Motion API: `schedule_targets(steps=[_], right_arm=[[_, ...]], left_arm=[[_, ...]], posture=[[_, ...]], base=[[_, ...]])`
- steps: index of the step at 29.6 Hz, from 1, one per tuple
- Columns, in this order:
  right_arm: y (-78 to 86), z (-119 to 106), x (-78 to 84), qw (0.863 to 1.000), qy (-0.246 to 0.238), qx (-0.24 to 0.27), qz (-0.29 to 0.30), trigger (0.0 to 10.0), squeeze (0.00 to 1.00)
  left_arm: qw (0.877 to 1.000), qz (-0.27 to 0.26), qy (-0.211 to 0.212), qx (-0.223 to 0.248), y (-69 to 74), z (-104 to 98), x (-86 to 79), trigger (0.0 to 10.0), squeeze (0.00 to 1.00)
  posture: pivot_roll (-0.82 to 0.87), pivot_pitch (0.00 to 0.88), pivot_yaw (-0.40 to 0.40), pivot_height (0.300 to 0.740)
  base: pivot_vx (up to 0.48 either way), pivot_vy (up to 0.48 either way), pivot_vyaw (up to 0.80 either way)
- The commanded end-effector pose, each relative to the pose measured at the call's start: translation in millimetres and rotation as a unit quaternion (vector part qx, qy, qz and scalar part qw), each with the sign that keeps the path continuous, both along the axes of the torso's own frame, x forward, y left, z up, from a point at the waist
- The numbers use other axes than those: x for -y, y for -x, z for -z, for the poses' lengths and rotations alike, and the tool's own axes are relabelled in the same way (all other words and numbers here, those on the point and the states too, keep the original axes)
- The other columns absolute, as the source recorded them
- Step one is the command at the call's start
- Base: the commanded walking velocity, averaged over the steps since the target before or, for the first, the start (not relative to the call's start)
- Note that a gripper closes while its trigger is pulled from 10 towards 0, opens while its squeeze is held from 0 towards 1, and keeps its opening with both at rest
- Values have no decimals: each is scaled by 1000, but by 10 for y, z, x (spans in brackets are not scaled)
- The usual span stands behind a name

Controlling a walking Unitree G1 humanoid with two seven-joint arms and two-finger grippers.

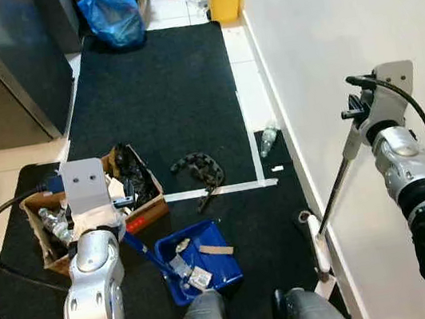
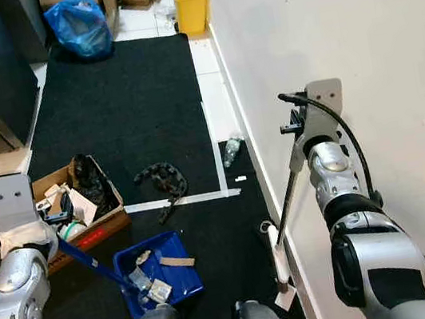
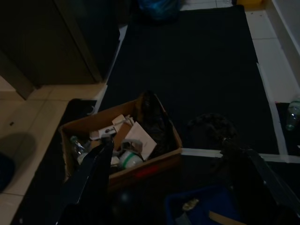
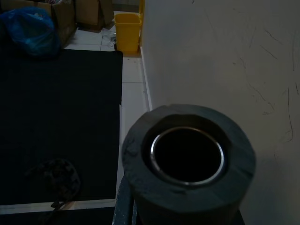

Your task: Sweep floor

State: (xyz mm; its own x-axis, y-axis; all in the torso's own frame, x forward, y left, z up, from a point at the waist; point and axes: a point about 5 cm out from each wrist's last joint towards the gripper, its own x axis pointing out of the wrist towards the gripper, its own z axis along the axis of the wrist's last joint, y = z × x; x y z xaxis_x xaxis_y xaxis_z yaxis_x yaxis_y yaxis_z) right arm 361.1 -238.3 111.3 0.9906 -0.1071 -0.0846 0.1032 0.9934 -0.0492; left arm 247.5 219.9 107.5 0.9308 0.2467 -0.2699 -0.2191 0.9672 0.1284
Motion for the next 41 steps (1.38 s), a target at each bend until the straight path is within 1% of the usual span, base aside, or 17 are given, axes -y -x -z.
schedule_targets(steps=[1,8,16,17,18,20,21,23,27,29,31,33,36,38,39,40,41], right_arm=[[21,15,57,1000,13,-8,5,10000,0],[54,90,40,1000,11,-20,5,10000,0],[60,104,38,1000,7,-21,9,10000,0],[66,119,35,1000,5,-23,11,10000,0],[66,119,35,1000,5,-23,11,10000,0],[90,175,24,999,-6,-31,14,10000,0],[100,196,18,999,-10,-33,15,10000,0],[100,196,18,999,-10,-33,15,10000,0],[153,297,-37,998,-46,-33,13,10000,0],[153,297,-37,998,-46,-33,13,10000,0],[214,391,-63,997,-68,-35,16,10000,0],[214,391,-63,997,-68,-35,16,10000,0],[294,502,-68,995,-88,-42,24,10000,0],[294,502,-68,995,-88,-42,24,10000,0],[339,561,-73,994,-93,-47,27,10000,0],[339,561,-73,994,-93,-47,27,10000,0],[393,631,-76,993,-97,-55,30,10000,0]], left_arm=[[1000,5,7,-4,-20,46,50,10000,1000],[1000,2,1,-19,15,140,27,10000,1000],[999,7,-11,-29,31,239,4,10000,1000],[999,14,-25,-36,31,311,-8,10000,1000],[999,14,-25,-36,31,311,-8,10000,1000],[998,23,-40,-49,36,465,-54,10000,1000],[997,25,-45,-53,38,507,-72,10000,1000],[997,25,-45,-53,38,507,-72,10000,1000],[996,39,-65,-50,-8,544,-99,10000,1000],[996,39,-65,-50,-8,544,-99,10000,1000],[995,50,-75,-43,-50,555,-89,10000,1000],[995,50,-75,-43,-50,555,-89,10000,1000],[994,65,-81,-37,-96,564,-49,10000,1000],[994,65,-81,-37,-96,564,-49,10000,1000],[993,72,-84,-33,-121,579,-29,10000,1000],[993,72,-84,-33,-121,579,-29,10000,1000],[993,80,-87,-31,-145,592,-6,10000,1000]], posture=[[175,75,-71,740],[179,78,-69,740],[179,77,-63,740],[179,77,-63,740],[179,77,-63,740],[178,70,-63,740],[178,70,-63,740],[178,70,-63,740],[175,62,-60,740],[175,62,-60,740],[172,62,-58,740],[172,62,-58,740],[172,62,-58,740],[172,62,-58,740],[172,62,-58,740],[172,62,-58,740],[165,60,-52,740]], base=[[0,0,0],[0,0,0],[0,0,0],[0,0,0],[0,0,0],[0,0,0],[0,0,0],[0,0,0],[0,0,0],[0,0,0],[0,0,0],[0,0,0],[0,0,0],[0,0,0],[0,0,0],[0,0,0],[0,0,0]])
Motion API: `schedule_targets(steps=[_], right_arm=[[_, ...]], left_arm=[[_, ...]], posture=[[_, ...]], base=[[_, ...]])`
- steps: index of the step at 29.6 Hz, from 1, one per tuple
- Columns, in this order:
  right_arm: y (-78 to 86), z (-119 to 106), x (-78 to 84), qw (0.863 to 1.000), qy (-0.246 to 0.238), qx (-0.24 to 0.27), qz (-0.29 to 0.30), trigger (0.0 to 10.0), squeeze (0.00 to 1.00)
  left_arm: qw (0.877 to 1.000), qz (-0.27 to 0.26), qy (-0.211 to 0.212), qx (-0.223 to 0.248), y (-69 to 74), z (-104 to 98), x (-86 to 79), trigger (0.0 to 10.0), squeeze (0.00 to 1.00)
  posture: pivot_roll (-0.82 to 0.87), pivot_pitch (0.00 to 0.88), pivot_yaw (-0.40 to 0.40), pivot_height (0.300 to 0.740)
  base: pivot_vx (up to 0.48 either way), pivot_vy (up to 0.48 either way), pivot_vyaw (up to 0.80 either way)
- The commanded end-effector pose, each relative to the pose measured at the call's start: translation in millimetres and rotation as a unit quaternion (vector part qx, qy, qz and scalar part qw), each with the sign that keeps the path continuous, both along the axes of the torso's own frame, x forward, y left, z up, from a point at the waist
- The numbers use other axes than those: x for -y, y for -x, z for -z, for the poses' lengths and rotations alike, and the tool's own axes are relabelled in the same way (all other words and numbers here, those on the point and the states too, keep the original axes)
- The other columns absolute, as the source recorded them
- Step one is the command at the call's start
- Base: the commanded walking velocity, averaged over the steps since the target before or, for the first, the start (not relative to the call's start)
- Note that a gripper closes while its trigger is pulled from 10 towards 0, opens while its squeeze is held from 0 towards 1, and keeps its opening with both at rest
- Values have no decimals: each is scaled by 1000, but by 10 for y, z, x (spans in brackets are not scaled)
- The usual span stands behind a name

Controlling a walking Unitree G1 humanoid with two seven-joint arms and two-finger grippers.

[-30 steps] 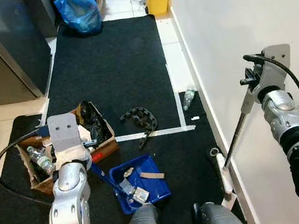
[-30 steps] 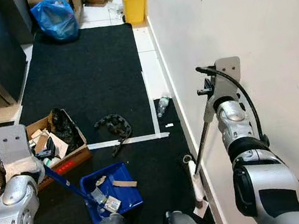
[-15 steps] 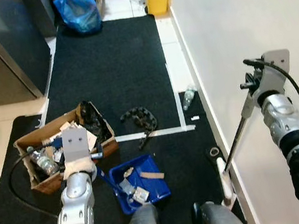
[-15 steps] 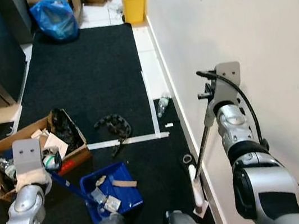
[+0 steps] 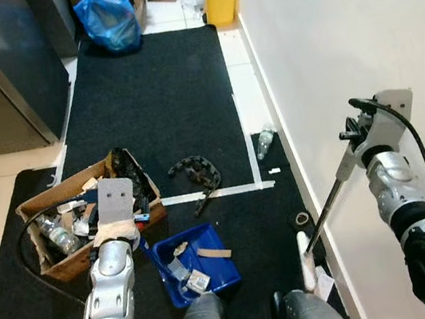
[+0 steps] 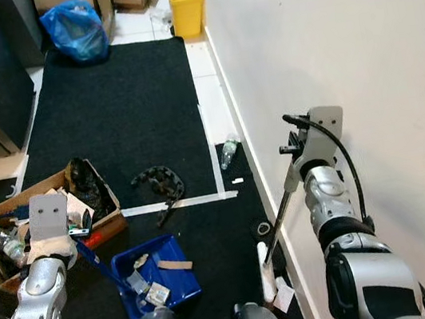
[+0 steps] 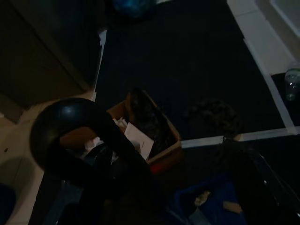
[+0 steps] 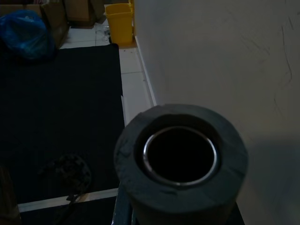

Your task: Sweep floor

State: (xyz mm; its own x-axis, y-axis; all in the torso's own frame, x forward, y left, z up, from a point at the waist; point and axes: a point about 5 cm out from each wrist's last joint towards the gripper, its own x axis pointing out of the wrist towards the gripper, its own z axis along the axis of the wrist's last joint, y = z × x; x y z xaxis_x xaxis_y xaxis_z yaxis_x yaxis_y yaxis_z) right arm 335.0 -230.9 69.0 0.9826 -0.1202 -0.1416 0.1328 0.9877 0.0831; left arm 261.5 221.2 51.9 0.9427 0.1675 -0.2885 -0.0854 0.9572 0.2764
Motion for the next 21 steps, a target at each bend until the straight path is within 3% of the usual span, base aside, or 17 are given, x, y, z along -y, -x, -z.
schedule_targets(steps=[1,10,21], right_arm=[[131,208,-3,999,-28,-34,14,10000,0],[363,529,-105,994,-58,-88,9,10000,0],[462,646,-133,992,-61,-113,7,10000,0]], left_arm=[[1000,17,-14,-5,-5,36,7,10000,1000],[999,35,-18,-7,-41,137,47,10000,1000],[999,39,-14,-7,-41,197,66,10000,1000]], posture=[[165,60,-52,740],[155,40,-58,740],[157,45,-57,740]], base=[[0,0,0],[0,0,0],[0,0,0]])
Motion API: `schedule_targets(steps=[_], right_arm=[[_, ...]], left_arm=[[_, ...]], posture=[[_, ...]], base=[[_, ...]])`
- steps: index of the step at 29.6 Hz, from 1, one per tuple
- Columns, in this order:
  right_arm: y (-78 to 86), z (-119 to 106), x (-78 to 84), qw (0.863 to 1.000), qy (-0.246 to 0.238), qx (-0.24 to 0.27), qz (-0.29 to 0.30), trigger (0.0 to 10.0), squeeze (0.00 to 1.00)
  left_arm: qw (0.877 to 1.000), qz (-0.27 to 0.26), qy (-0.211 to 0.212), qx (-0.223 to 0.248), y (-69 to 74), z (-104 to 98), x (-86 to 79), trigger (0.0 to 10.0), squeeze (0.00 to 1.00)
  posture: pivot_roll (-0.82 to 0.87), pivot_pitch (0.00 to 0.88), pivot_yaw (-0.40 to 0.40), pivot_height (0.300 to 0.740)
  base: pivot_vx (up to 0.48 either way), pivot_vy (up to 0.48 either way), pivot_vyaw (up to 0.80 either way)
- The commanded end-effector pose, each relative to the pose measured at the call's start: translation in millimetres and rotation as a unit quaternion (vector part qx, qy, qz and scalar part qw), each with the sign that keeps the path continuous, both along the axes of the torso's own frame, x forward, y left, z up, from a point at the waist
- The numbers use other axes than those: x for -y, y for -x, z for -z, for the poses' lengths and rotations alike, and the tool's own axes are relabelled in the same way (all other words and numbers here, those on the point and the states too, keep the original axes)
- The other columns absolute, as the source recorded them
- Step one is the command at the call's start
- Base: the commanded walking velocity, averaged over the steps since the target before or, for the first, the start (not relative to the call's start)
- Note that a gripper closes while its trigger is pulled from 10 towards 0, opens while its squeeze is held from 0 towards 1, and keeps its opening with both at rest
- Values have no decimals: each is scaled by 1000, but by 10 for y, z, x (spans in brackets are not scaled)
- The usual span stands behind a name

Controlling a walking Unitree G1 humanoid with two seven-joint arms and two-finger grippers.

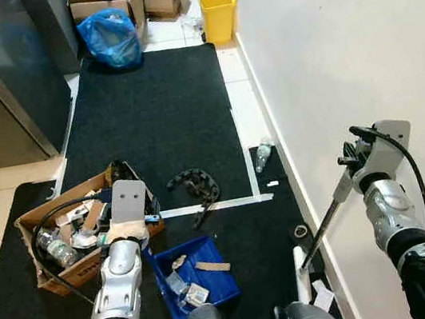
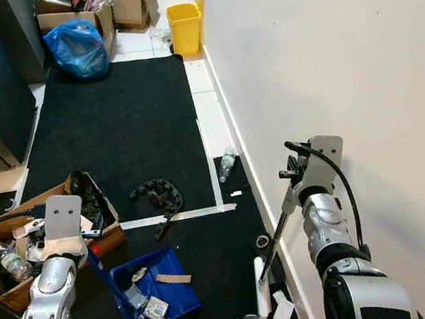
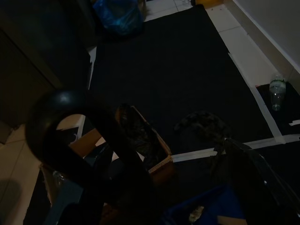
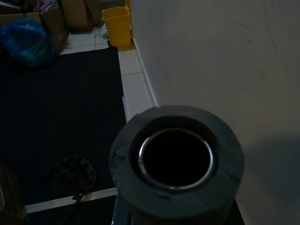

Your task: Sweep floor

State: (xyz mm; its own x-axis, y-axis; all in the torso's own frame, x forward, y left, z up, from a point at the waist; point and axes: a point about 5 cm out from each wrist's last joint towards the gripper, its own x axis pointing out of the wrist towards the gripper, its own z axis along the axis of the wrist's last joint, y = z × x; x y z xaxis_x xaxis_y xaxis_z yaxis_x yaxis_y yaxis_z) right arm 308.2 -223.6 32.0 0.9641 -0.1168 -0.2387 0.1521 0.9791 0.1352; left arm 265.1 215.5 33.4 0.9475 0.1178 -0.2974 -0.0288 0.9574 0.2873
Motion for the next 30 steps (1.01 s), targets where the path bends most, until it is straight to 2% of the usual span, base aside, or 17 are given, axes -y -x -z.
schedule_targets(steps=[1,2,3,4,17,18,30], right_arm=[[192,273,-56,997,-28,-67,2,10000,0],[192,273,-56,997,-28,-67,2,10000,0],[190,269,-50,997,-29,-66,3,10000,0],[188,266,-44,997,-29,-65,5,10000,0],[201,275,-29,997,-30,-67,8,10000,0],[200,274,-28,997,-30,-67,8,10000,0],[199,265,-8,997,-28,-64,12,10000,0]], left_arm=[[1000,11,-7,-2,-5,23,9,10000,941],[1000,11,-7,-2,-5,23,9,10000,941],[1000,10,-5,-4,-3,32,8,10000,180],[1000,9,-1,-8,2,56,11,10000,0],[1000,-8,-2,-26,50,140,-41,10000,0],[1000,-11,-1,-27,54,150,-59,0,0],[999,-16,-2,-32,62,179,-92,0,0]], posture=[[156,48,-56,740],[156,48,-56,740],[156,48,-55,740],[155,50,-54,740],[154,56,-51,740],[154,56,-50,740],[149,56,-46,740]], base=[[0,0,0],[0,0,0],[0,0,0],[0,0,0],[0,0,0],[0,0,0],[0,0,0]])
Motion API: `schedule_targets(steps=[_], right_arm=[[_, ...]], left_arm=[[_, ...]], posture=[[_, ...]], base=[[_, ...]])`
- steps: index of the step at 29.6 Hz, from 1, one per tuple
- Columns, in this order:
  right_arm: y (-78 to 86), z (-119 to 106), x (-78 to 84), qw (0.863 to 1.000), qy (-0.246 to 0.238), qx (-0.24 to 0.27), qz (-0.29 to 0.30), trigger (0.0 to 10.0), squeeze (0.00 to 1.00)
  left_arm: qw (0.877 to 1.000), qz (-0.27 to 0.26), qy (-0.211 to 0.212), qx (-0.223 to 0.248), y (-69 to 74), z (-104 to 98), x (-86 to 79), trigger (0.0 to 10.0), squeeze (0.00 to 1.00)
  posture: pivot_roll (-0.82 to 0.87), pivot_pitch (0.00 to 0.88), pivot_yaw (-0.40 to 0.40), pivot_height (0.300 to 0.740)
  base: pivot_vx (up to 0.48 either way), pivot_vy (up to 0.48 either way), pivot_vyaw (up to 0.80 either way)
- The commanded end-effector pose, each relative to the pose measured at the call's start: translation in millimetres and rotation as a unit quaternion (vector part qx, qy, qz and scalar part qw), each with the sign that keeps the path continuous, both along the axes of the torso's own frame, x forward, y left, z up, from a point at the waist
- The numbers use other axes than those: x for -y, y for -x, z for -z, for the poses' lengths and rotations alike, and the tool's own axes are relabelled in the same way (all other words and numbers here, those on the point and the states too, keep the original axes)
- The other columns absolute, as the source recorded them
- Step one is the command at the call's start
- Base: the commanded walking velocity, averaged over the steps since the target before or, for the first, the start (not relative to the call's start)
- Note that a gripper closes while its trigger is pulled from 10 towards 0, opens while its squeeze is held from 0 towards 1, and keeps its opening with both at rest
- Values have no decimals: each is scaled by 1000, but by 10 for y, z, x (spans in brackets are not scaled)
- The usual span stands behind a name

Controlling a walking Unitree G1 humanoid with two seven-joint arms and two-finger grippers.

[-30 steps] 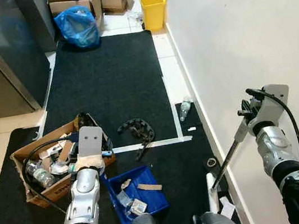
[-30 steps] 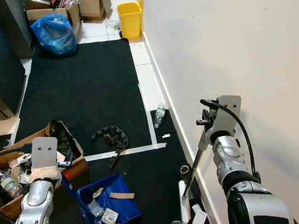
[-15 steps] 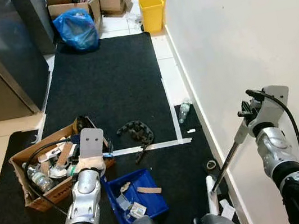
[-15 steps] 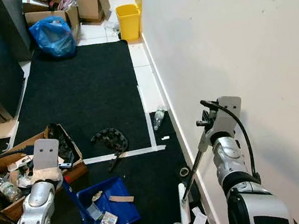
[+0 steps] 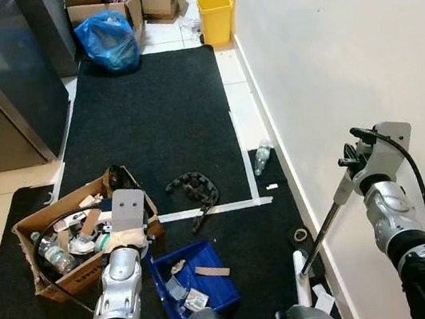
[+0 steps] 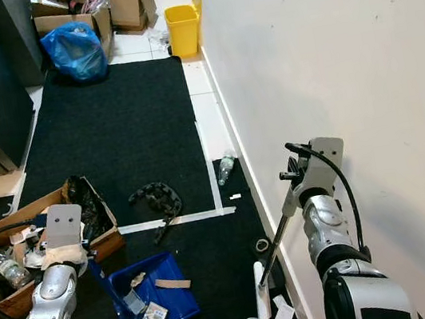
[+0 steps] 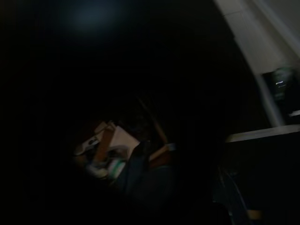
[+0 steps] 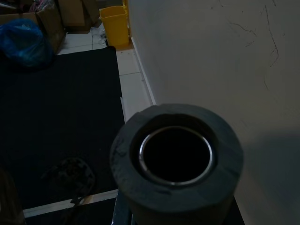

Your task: Sweep floor

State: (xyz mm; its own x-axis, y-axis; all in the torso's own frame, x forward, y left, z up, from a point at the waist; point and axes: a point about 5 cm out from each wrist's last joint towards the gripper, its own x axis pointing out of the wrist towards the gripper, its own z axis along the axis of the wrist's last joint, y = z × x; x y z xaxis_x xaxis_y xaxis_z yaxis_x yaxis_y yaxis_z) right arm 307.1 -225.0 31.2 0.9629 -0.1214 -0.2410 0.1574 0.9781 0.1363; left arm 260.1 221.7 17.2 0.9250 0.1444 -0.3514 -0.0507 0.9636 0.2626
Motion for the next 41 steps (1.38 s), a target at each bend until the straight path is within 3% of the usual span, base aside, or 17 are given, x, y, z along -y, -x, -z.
schedule_targets(steps=[1,10,18,23,26,31,41], right_arm=[[192,259,-17,998,-27,-63,10,10000,0],[190,256,-13,998,-26,-64,10,10000,0],[165,241,-48,998,-20,-62,-2,10000,0],[117,200,-80,998,-15,-55,-12,10000,0],[108,192,-83,998,-14,-54,-13,10000,0],[61,144,-96,999,-9,-46,-18,10000,0],[56,135,-108,999,0,-42,-23,10000,0]], left_arm=[[1000,3,-15,-6,14,20,-31,0,0],[1000,1,-14,-4,7,26,-33,0,0],[999,5,7,38,-83,-116,-10,0,0],[991,23,54,116,-270,-420,64,0,0],[989,28,62,128,-295,-467,78,0,0],[979,48,76,180,-409,-719,143,0,0],[964,73,122,223,-502,-963,254,0,0]], posture=[[147,56,-47,740],[148,56,-48,740],[152,53,-53,740],[160,41,-61,740],[160,41,-61,740],[159,33,-57,740],[159,42,-50,740]], base=[[0,0,0],[0,0,0],[0,0,0],[0,0,0],[0,0,0],[0,0,0],[0,0,0]])
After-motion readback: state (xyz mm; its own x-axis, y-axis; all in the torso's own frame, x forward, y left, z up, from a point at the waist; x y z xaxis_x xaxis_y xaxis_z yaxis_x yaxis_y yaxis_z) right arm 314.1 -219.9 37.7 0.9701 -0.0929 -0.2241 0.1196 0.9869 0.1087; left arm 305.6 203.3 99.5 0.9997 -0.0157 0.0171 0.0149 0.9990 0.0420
